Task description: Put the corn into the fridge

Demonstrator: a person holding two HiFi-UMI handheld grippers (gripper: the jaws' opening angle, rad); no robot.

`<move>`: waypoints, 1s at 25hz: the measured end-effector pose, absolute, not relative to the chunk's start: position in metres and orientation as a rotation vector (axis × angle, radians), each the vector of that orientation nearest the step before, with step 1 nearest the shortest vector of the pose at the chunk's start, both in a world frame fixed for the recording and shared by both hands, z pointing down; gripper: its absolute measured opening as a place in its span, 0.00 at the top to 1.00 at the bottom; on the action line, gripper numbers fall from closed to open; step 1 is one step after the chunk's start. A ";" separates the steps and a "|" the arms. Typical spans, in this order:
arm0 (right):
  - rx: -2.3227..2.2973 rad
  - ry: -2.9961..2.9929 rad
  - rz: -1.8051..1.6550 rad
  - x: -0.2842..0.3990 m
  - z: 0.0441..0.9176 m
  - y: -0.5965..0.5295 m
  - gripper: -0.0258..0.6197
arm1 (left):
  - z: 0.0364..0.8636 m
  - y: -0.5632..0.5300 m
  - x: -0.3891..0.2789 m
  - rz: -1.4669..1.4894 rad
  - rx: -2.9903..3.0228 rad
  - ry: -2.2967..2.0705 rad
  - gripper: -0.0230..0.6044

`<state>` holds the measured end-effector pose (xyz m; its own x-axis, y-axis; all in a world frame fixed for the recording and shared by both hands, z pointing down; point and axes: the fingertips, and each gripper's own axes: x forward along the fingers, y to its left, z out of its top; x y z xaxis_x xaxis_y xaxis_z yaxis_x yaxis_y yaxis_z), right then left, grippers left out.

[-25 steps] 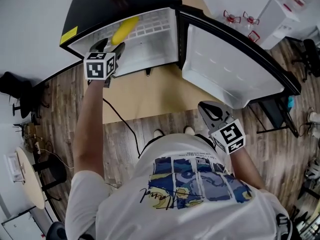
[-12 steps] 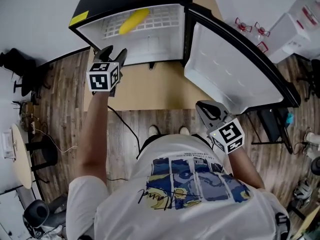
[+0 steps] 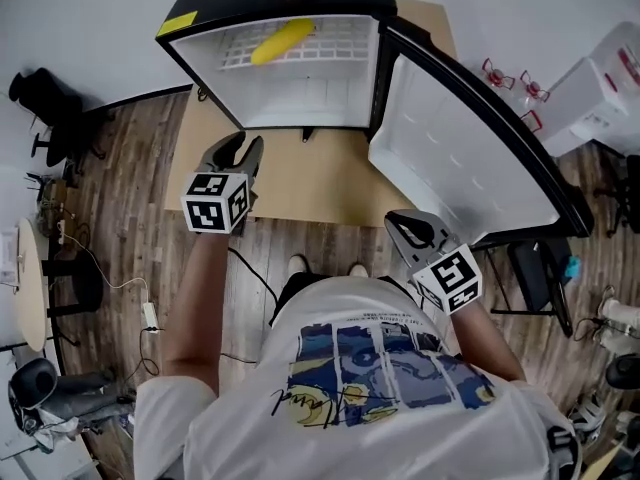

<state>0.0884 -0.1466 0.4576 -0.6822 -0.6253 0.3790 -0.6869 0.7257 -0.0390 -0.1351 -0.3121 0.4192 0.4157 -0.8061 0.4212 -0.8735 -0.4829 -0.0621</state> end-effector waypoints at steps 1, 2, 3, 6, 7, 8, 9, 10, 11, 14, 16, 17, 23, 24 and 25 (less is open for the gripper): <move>1.011 -2.593 0.249 0.089 0.457 -0.146 0.93 | 0.421 -0.304 -0.133 0.571 2.486 -1.491 0.76; 1.004 -2.596 0.245 0.089 0.457 -0.146 0.93 | 0.424 -0.296 -0.131 0.543 2.475 -1.486 0.78; 0.998 -2.599 0.241 0.089 0.456 -0.145 0.93 | 0.427 -0.287 -0.129 0.524 2.465 -1.482 0.81; 0.988 -2.603 0.232 0.093 0.456 -0.143 0.93 | 0.439 -0.261 -0.120 0.501 2.442 -1.469 0.89; 0.987 -2.603 0.232 0.094 0.455 -0.142 0.93 | 0.443 -0.252 -0.116 0.501 2.437 -1.460 0.91; 0.987 -2.604 0.232 0.096 0.455 -0.141 0.93 | 0.446 -0.244 -0.112 0.503 2.434 -1.448 0.92; 0.987 -2.604 0.233 0.098 0.455 -0.140 0.93 | 0.449 -0.236 -0.108 0.506 2.434 -1.435 0.93; 0.987 -2.604 0.232 0.100 0.455 -0.139 0.93 | 0.451 -0.230 -0.105 0.507 2.435 -1.421 0.93; 0.987 -2.603 0.231 0.102 0.456 -0.138 0.93 | 0.452 -0.224 -0.101 0.504 2.436 -1.407 0.94; 0.989 -2.605 0.234 0.105 0.456 -0.136 0.93 | 0.454 -0.209 -0.088 0.479 2.448 -1.351 0.95; 0.991 -2.608 0.234 0.107 0.456 -0.135 0.93 | 0.456 -0.199 -0.078 0.473 2.463 -1.304 0.95; 0.993 -2.609 0.233 0.108 0.456 -0.134 0.93 | 0.458 -0.195 -0.072 0.475 2.470 -1.280 0.95; 1.002 -2.618 0.250 0.114 0.455 -0.134 0.93 | 0.464 -0.177 -0.045 0.481 2.498 -1.167 0.95; 1.005 -2.621 0.253 0.114 0.454 -0.134 0.93 | 0.464 -0.175 -0.042 0.484 2.502 -1.158 0.95; 1.007 -2.624 0.256 0.114 0.454 -0.134 0.93 | 0.464 -0.174 -0.039 0.484 2.503 -1.151 0.95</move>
